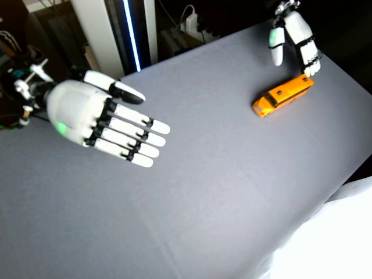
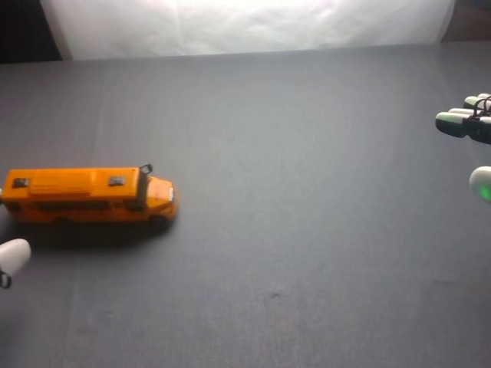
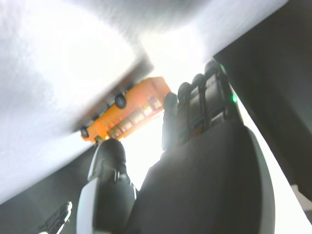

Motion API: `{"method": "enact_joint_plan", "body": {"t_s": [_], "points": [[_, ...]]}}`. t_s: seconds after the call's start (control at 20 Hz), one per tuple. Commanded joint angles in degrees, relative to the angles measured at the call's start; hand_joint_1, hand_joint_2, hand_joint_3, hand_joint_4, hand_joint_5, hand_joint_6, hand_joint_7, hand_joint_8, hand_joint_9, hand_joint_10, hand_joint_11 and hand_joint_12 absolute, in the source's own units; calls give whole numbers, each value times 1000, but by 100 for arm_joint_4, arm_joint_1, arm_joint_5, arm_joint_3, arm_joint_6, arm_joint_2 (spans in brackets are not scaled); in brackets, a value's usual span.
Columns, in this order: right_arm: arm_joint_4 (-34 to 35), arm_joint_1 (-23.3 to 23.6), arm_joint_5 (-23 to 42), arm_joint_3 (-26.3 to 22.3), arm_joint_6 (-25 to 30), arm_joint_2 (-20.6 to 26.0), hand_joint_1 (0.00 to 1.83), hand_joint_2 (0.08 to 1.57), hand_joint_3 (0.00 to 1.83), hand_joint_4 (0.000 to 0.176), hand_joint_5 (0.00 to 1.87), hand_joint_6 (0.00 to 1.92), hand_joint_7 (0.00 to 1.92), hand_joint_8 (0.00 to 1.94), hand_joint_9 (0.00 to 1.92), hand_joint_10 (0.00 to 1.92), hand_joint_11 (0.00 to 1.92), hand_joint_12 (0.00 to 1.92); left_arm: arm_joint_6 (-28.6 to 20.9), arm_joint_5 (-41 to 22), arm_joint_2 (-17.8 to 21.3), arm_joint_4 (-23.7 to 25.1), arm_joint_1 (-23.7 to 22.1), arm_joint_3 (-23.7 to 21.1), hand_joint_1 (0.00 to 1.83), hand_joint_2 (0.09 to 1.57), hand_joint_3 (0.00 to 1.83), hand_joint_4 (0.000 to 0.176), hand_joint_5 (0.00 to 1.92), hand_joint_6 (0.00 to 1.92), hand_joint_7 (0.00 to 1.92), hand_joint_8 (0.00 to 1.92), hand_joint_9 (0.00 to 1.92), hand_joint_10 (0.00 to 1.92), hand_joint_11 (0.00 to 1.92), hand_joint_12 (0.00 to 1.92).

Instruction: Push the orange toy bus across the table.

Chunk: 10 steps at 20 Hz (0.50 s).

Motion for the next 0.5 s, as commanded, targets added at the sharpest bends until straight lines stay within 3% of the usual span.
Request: {"method": "enact_joint_plan", "body": {"t_s": [0.0, 0.2, 0.3, 0.45], "points": [[37, 38, 703, 24, 58, -13, 254, 1447, 0, 0, 421, 1, 385, 0, 223, 3, 174, 43, 15, -626, -9, 102, -54, 13, 101, 1305, 3, 52, 237, 1, 172, 1, 139, 5, 121, 44], [37, 38, 697, 32, 58, -24, 262, 1458, 3, 0, 423, 1, 385, 0, 220, 1, 167, 40, 15, -804, -17, 341, -135, -70, 89, 1320, 6, 42, 226, 1, 174, 1, 148, 5, 126, 53], [37, 38, 692, 37, 58, -34, 261, 1454, 0, 0, 419, 0, 380, 0, 214, 0, 164, 39, 15, -837, -22, 496, -213, -97, 87, 1325, 6, 14, 220, 0, 184, 4, 156, 6, 130, 59], [37, 38, 677, 38, 58, -40, 243, 1457, 2, 0, 417, 2, 365, 0, 214, 0, 168, 40, 15, -778, -78, 812, -384, -113, 70, 1330, 0, 23, 233, 4, 216, 10, 178, 10, 134, 76]]}}
